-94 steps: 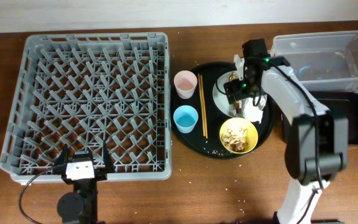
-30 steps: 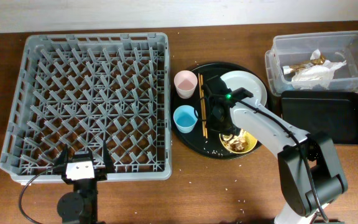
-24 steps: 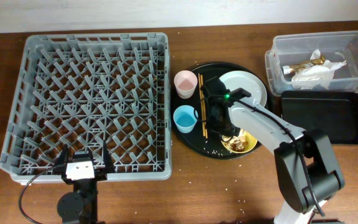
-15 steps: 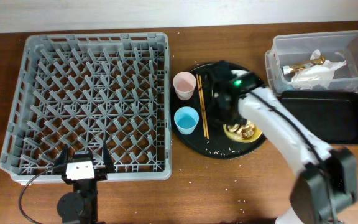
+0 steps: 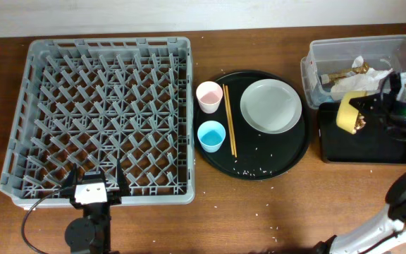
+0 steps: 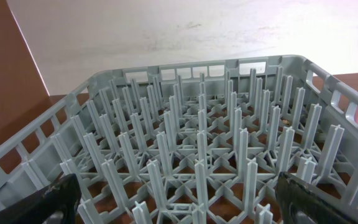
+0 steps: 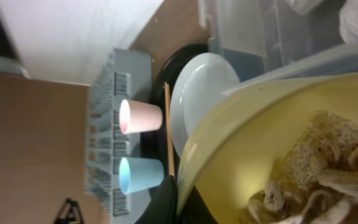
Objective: Sort waste into correct bins and load items into the dishwasher rack
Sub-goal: 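Grasp the yellow bowl with the right gripper, tip shells onto black tray, then return the yellow bowl to the black tray with the right gripper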
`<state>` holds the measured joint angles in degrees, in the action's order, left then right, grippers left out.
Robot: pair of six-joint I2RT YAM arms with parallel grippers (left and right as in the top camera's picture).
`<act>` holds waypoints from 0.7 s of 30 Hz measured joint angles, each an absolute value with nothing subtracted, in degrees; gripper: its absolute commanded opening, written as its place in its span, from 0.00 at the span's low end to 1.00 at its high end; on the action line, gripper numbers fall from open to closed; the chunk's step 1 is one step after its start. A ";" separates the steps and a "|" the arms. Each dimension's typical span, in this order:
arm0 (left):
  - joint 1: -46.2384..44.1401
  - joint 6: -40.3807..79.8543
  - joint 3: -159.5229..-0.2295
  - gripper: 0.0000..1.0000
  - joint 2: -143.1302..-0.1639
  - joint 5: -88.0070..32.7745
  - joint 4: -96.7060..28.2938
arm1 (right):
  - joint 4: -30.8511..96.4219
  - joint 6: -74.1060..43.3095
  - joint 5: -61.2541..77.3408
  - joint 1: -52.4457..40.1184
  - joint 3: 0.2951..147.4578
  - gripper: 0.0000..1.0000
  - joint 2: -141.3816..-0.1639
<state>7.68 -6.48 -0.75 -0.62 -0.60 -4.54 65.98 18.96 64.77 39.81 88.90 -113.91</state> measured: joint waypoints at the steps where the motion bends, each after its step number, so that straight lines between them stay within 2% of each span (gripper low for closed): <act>1: 7.68 -6.48 -0.75 1.00 -0.62 -0.60 -4.54 | 66.00 19.42 68.58 40.99 88.90 0.04 -117.12; 3: 7.68 -6.48 -0.75 1.00 -0.62 -0.60 -4.54 | 67.16 18.11 74.94 42.54 88.84 0.04 -121.60; 7: 7.68 -6.48 -0.75 1.00 -0.62 -0.60 -4.54 | 67.75 7.40 83.99 44.05 88.84 0.04 -121.89; 11: 7.70 -6.48 -0.75 1.00 -0.62 -0.60 -4.54 | 71.70 4.47 86.74 46.09 88.86 0.04 -121.89; 18: 7.68 -6.48 -0.75 1.00 -0.62 -0.60 -4.54 | 75.22 4.75 84.75 54.74 88.86 0.04 -121.89; 21: 7.68 -6.48 -0.75 1.00 -0.64 -0.60 -4.54 | 84.86 12.99 84.75 54.72 88.90 0.04 -121.91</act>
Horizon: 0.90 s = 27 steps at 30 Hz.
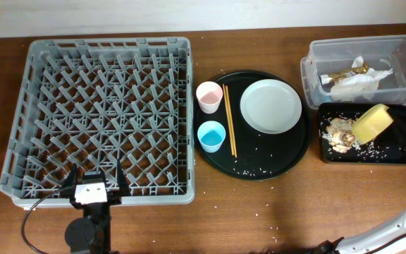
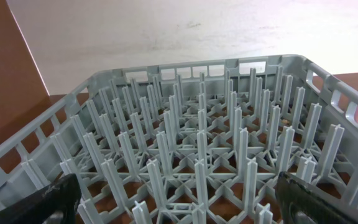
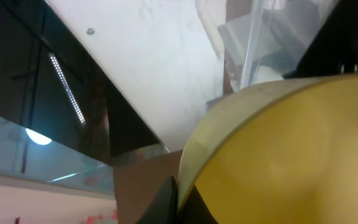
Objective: Sort waste into correct bins and load items into the dishwasher rack
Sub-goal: 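Return the yellow bowl to the black tray with the right gripper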
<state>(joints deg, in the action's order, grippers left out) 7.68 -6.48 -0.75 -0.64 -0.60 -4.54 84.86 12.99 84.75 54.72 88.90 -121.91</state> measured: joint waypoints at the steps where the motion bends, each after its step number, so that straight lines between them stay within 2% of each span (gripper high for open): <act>1: 7.70 -6.48 -0.75 1.00 -0.64 -0.60 -4.54 | 85.32 14.44 84.73 54.72 88.90 0.04 -121.91; 4: 7.68 -6.48 -0.75 1.00 -0.64 -0.60 -4.54 | 96.77 28.34 82.78 54.52 88.84 0.04 -120.51; 8: 7.68 -6.48 -0.75 1.00 -0.62 -0.58 -4.54 | 96.42 33.52 73.10 45.65 89.23 0.04 -102.91; 9: 7.68 -6.48 -0.75 1.00 -0.62 -0.60 -4.54 | 93.06 30.04 69.14 36.82 90.98 0.04 -98.85; 11: 7.70 -6.48 -0.75 1.00 -0.54 -0.62 -4.49 | 78.28 11.68 50.85 16.75 92.82 0.04 -96.90; 14: 7.68 -6.48 -0.75 1.00 -0.62 -0.60 -4.54 | 75.57 -10.79 20.56 -5.67 92.82 0.04 -96.95; 16: 7.70 -6.48 -0.75 1.00 -0.62 -0.60 -4.54 | 74.54 -20.01 7.97 -13.34 92.03 0.04 -97.23; 18: 7.70 -6.48 -0.75 1.00 -0.62 -0.60 -4.54 | 69.63 -24.25 3.36 -18.92 89.12 0.04 -99.35; 23: 7.70 -6.48 -0.75 1.00 -0.62 -0.60 -4.54 | 62.61 -28.49 0.86 -21.54 84.51 0.04 -110.13; 24: 7.68 -6.48 -0.75 1.00 -0.62 -0.60 -4.54 | 62.57 -28.71 1.08 -21.56 84.42 0.12 -112.14; 25: 7.68 -6.48 -0.75 1.00 -0.62 -0.60 -4.54 | 62.13 -28.75 1.13 -21.58 84.36 0.36 -113.80; 26: 7.68 -6.48 -0.75 1.00 -0.62 -0.56 -4.54 | 62.11 -29.17 1.39 -21.58 84.36 0.43 -114.89; 27: 7.68 -6.48 -0.75 1.00 -0.62 -0.58 -4.49 | 62.11 -29.02 1.72 -21.58 84.36 0.43 -115.37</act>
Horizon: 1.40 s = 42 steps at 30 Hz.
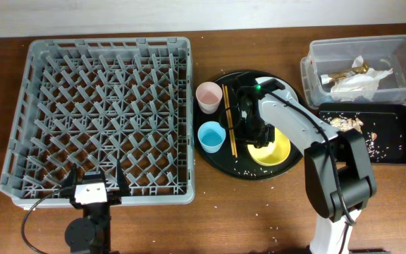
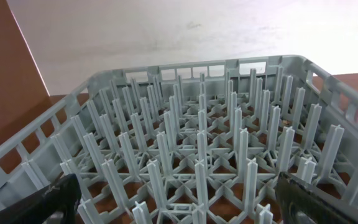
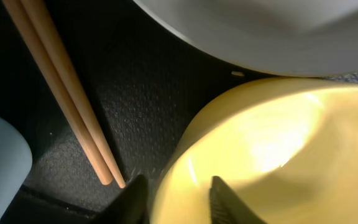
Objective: Sort waste into correct bins and load items into the dishwasher rack
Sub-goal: 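Return the yellow bowl to the black tray with the right gripper, then grasp the blue cup with the left gripper and place it in the rack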
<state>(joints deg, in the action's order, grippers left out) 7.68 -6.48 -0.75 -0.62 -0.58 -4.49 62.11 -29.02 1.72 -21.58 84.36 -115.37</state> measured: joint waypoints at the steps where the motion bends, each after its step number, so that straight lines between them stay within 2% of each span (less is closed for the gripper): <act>1: 7.70 -6.48 -0.69 1.00 -0.64 -0.60 -3.64 | 62.19 -28.91 2.46 -21.58 84.36 0.43 -115.42; 3: 7.68 -6.48 -1.72 1.00 -0.75 -0.58 -1.74 | 64.07 -28.69 6.48 -21.58 84.44 0.45 -115.33; 4: 7.68 -6.44 -3.77 1.00 -1.41 -0.60 -3.73 | 66.37 -27.38 7.73 -21.58 85.80 0.50 -114.85; 7: 7.70 -6.46 -25.61 1.00 -21.56 -2.50 -10.09 | 70.26 -22.02 10.98 -20.91 99.02 0.52 -108.05; 11: 7.79 -6.44 -61.71 1.00 -60.86 -15.09 -31.14 | 68.16 -20.86 13.26 -20.45 102.17 0.52 -107.15; 15: 7.86 -6.24 -69.54 1.00 -76.71 -29.95 -34.24 | 66.98 -21.06 13.21 -21.23 102.10 0.52 -110.91; 16: 7.86 -6.15 -69.87 1.00 -78.50 -33.69 -37.23 | 66.98 -21.08 12.99 -22.46 102.08 0.51 -112.90; 17: 7.84 -6.07 -69.87 1.00 -80.90 -39.00 -38.46 | 67.05 -21.65 12.99 -24.12 101.95 0.45 -115.79; 20: 7.86 -6.00 -69.87 1.00 -83.70 -46.39 -38.61 | 67.31 -22.57 12.43 -25.58 101.75 0.18 -121.64; 21: 7.86 -6.00 -69.87 0.98 -83.70 -47.64 -38.57 | 67.55 -23.03 11.64 -25.61 101.71 0.04 -123.07; 22: 7.86 -6.00 -69.87 0.93 -83.70 -48.23 -38.57 | 67.70 -23.62 10.79 -25.61 101.71 0.04 -123.35; 24: 7.86 -4.54 -69.87 0.99 -83.72 -48.84 -38.30 | 68.12 -24.01 10.44 -25.58 101.71 0.04 -123.39; 25: 7.86 -2.66 -69.87 0.99 -83.72 -49.50 -37.82 | 68.60 -23.92 11.22 -25.50 101.71 0.04 -123.39; 28: 7.86 -0.97 -69.87 0.99 -85.17 -59.99 -36.71 | 66.76 -19.66 24.95 -21.08 100.95 0.04 -119.11; 31: 7.86 -0.23 -69.84 0.99 -92.14 -77.49 -32.91 | 55.61 -13.21 48.69 -11.86 101.12 0.04 -110.06; 33: 7.79 0.08 -70.02 0.99 -97.21 -85.03 -31.90 | 47.90 -12.93 59.42 -12.05 100.90 0.04 -109.86; 36: 5.50 0.27 -70.02 0.99 -97.84 -88.12 -31.88 | 38.76 -17.26 61.39 -17.28 100.79 0.04 -109.89; 42: 4.71 0.30 -70.02 0.92 -97.84 -89.17 -31.88 | 36.71 -21.41 55.55 -24.82 100.79 0.04 -112.38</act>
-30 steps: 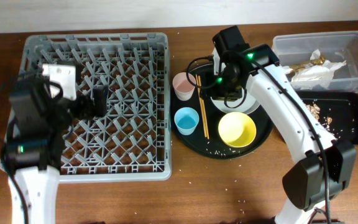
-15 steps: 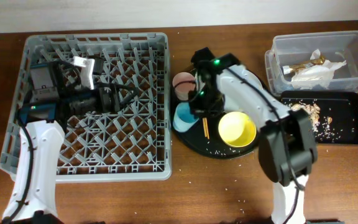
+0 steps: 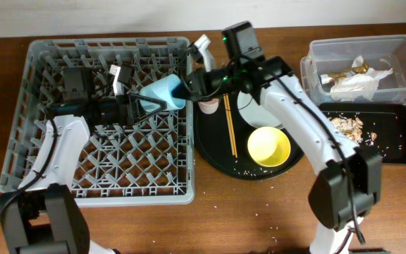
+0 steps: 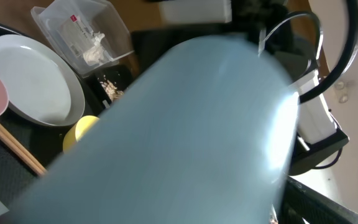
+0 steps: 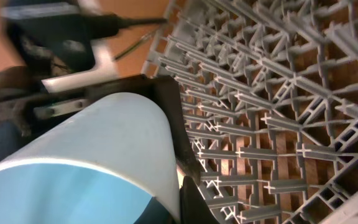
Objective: Sort waste into correct bins and load items into the dishwasher rack
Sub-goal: 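Grasp the blue cup with the left gripper and place it in the rack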
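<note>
A blue cup (image 3: 162,93) hangs on its side over the right part of the grey dishwasher rack (image 3: 48,141). My right gripper (image 3: 189,86) is shut on its rim; the right wrist view shows the cup (image 5: 92,155) with one finger (image 5: 191,199) at the rim. My left gripper (image 3: 151,99) is open, with the cup's base between its spread fingers. The cup (image 4: 166,124) fills the left wrist view. On the round black tray (image 3: 210,152) are a pink cup (image 3: 206,107), chopsticks (image 3: 230,130), an empty yellow bowl (image 3: 268,146) and a white plate (image 3: 249,107), partly hidden by my right arm.
A clear bin (image 3: 361,67) with wrappers stands at the back right. In front of it a black tray (image 3: 383,141) holds food scraps (image 3: 347,125). Crumbs lie on the round tray and the table in front of it.
My right gripper was at the yellow bowl on the round tray; now it holds the blue cup over the rack. The left arm has left the rack's front edge and reaches the cup.
My right gripper held the yellow bowl with food over the black bin tray, then tipped, with scraps lying in that tray. Then the empty bowl sat on the round tray. Now the blue cup is off that tray and between both grippers over the rack.
</note>
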`<state>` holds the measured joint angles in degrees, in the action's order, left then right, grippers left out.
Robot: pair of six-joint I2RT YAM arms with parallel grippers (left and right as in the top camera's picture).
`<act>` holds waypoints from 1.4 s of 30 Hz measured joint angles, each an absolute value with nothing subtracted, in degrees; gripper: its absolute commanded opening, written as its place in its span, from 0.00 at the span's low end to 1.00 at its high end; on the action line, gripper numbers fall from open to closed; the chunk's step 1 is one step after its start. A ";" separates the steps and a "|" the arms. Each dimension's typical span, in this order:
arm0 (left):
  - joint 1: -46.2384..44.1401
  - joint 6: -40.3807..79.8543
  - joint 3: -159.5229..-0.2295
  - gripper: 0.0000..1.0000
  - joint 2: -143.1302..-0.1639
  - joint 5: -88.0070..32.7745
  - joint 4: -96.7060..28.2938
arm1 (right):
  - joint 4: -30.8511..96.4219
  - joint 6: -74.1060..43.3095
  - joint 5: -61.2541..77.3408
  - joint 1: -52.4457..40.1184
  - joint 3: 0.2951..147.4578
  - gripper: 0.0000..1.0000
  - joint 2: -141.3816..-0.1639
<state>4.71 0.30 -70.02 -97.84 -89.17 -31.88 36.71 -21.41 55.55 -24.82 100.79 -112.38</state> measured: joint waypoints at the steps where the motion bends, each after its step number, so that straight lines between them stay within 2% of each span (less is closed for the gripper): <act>1: 4.78 0.47 -69.97 0.90 -97.97 -88.40 -31.92 | 35.66 -22.15 55.77 -25.58 100.82 0.04 -113.58; 3: 5.26 0.51 -69.97 0.73 -98.10 -87.94 -32.03 | 34.63 -22.76 57.06 -25.89 100.82 0.04 -114.96; 4: 5.30 0.71 -69.95 0.70 -98.17 -87.90 -32.08 | 34.24 -22.96 57.95 -25.85 100.82 0.04 -115.37; 5: 5.41 0.71 -69.87 0.71 -98.17 -88.33 -32.10 | 34.15 -23.38 58.59 -25.71 100.88 0.04 -115.48; 7: 5.43 0.69 -69.84 0.92 -98.17 -88.90 -32.10 | 34.52 -23.73 59.00 -25.69 101.14 0.04 -115.48; 9: 5.26 1.06 -69.76 0.93 -98.17 -88.66 -32.05 | 35.83 -23.77 57.91 -26.46 101.25 0.04 -115.57; 11: 5.87 1.13 -69.76 0.89 -98.17 -88.07 -32.08 | 36.10 -23.79 57.23 -27.14 101.25 0.04 -116.01; 14: 6.46 1.15 -69.73 0.56 -98.19 -88.12 -32.05 | 35.81 -23.73 57.54 -27.42 101.25 0.04 -116.11; 16: 6.90 1.21 -69.73 0.43 -98.32 -89.12 -32.05 | 35.44 -23.35 58.67 -27.42 101.25 0.05 -116.09; 17: 6.94 1.39 -69.69 0.40 -98.43 -88.99 -32.12 | 35.46 -23.31 58.98 -27.42 101.25 0.08 -116.11; 18: 6.94 1.45 -69.69 0.40 -98.52 -89.69 -32.10 | 35.48 -23.18 59.02 -27.42 101.25 0.29 -116.09; 19: 6.94 1.43 -69.69 0.40 -98.52 -89.60 -32.08 | 35.51 -23.18 58.74 -27.46 101.25 0.38 -116.11; 20: 6.92 1.37 -69.69 0.40 -98.52 -89.49 -32.03 | 35.59 -23.35 57.65 -27.55 101.25 0.52 -116.11; 23: 6.81 1.34 -70.02 0.40 -98.59 -88.58 -30.28 | 36.12 -23.83 53.74 -26.81 101.25 0.66 -116.64; 24: 6.76 1.58 -70.52 0.40 -98.59 -87.29 -30.28 | 37.17 -23.40 53.21 -24.69 101.25 0.68 -116.64; 26: 6.70 3.66 -75.02 0.39 -98.63 -79.85 -30.68 | 43.77 -20.73 49.91 -17.45 101.38 0.68 -116.64; 28: 4.73 5.04 -81.71 0.39 -98.26 -65.98 -37.30 | 58.22 -15.38 40.62 -9.21 103.42 0.73 -115.35; 30: -1.58 4.51 -88.90 0.39 -97.58 -44.66 -51.77 | 67.72 -12.64 28.71 -5.21 107.77 0.77 -109.80; 32: -7.75 4.01 -90.98 0.39 -97.30 -30.06 -61.34 | 71.13 -11.84 22.44 -4.12 108.99 0.77 -105.54; 33: -12.64 3.92 -90.96 0.39 -97.30 -21.43 -69.91 | 72.71 -11.66 19.62 -3.81 109.25 0.77 -104.38; 34: -16.71 3.92 -91.02 0.39 -97.30 -15.99 -72.58 | 73.54 -11.60 18.17 -3.81 109.30 0.77 -104.57; 37: -22.15 5.08 -90.06 0.39 -97.25 -6.26 -79.61 | 74.30 -11.55 16.73 -3.84 109.30 0.77 -104.64; 42: -23.18 7.09 -78.94 0.39 -97.06 -2.76 -69.25 | 75.22 -11.55 16.32 -3.84 109.30 0.77 -104.64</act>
<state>-23.18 7.09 -78.94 -97.06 -2.76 -69.25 75.22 -11.55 16.32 -3.84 109.30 -104.64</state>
